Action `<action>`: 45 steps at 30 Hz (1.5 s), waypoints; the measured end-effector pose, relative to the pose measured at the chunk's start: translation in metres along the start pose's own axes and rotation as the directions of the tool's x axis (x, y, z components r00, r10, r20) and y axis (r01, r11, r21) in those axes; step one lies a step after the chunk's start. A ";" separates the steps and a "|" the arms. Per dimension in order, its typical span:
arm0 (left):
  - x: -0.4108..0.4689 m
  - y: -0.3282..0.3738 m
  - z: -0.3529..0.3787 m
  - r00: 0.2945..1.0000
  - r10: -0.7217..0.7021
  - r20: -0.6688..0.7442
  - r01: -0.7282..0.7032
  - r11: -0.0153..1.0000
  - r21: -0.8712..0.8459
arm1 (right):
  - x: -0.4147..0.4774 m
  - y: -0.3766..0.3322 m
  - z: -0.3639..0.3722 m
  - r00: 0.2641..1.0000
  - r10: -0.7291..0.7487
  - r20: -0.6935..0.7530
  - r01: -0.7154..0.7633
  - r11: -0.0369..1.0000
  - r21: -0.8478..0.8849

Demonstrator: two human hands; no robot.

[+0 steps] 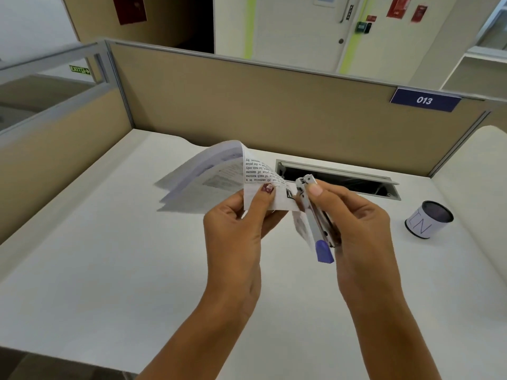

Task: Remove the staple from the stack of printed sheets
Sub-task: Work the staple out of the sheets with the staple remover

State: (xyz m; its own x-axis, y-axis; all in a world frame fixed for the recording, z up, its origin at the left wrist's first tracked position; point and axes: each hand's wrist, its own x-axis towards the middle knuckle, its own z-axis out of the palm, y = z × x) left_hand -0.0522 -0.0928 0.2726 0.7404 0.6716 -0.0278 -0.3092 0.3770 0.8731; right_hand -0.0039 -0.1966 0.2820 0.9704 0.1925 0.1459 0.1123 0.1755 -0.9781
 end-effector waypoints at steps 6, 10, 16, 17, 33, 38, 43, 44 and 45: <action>0.002 -0.003 -0.001 0.998 -0.068 -0.009 0.068 0.998 -0.012 | -0.007 0.002 0.003 0.958 -0.286 0.002 0.282 0.944 -0.175; 0.009 -0.004 -0.002 0.983 -0.183 0.021 0.183 0.983 -0.028 | -0.013 0.011 0.005 0.792 -0.610 0.013 0.509 0.649 -0.566; 0.021 -0.003 -0.005 0.930 -0.348 0.116 0.366 0.897 -0.246 | -0.026 0.024 0.003 0.775 -0.632 -0.003 0.548 0.676 -0.493; 0.022 -0.003 -0.005 0.925 -0.357 0.134 0.380 0.887 -0.263 | -0.027 0.026 0.004 0.859 -0.510 -0.044 0.454 0.798 -0.395; 0.012 -0.024 -0.011 0.993 -0.077 -0.089 0.103 0.931 0.351 | 0.016 0.031 0.004 0.931 0.363 0.020 -0.364 0.930 0.052; 0.013 -0.020 -0.019 0.949 -0.316 -0.005 0.315 0.944 0.098 | 0.027 0.027 0.000 0.931 0.349 0.103 -0.349 0.937 -0.016; 0.026 -0.006 -0.023 0.726 -0.637 0.258 0.686 0.646 -0.336 | 0.037 0.020 -0.010 0.903 0.350 0.249 -0.343 0.936 -0.074; 0.028 -0.006 -0.023 0.713 -0.648 0.267 0.700 0.643 -0.310 | 0.040 0.019 -0.011 0.897 0.353 0.267 -0.342 0.936 -0.087; 0.029 -0.007 -0.023 0.715 -0.648 0.263 0.699 0.661 -0.274 | 0.042 0.019 -0.013 0.889 0.354 0.291 -0.342 0.935 -0.090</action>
State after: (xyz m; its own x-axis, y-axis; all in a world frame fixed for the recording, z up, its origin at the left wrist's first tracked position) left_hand -0.0423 -0.0612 0.2544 0.8866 0.0685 -0.4575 0.1496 0.8933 0.4238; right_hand 0.0420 -0.1980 0.2680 0.8399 0.5146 -0.1728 -0.2079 0.0109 -0.9781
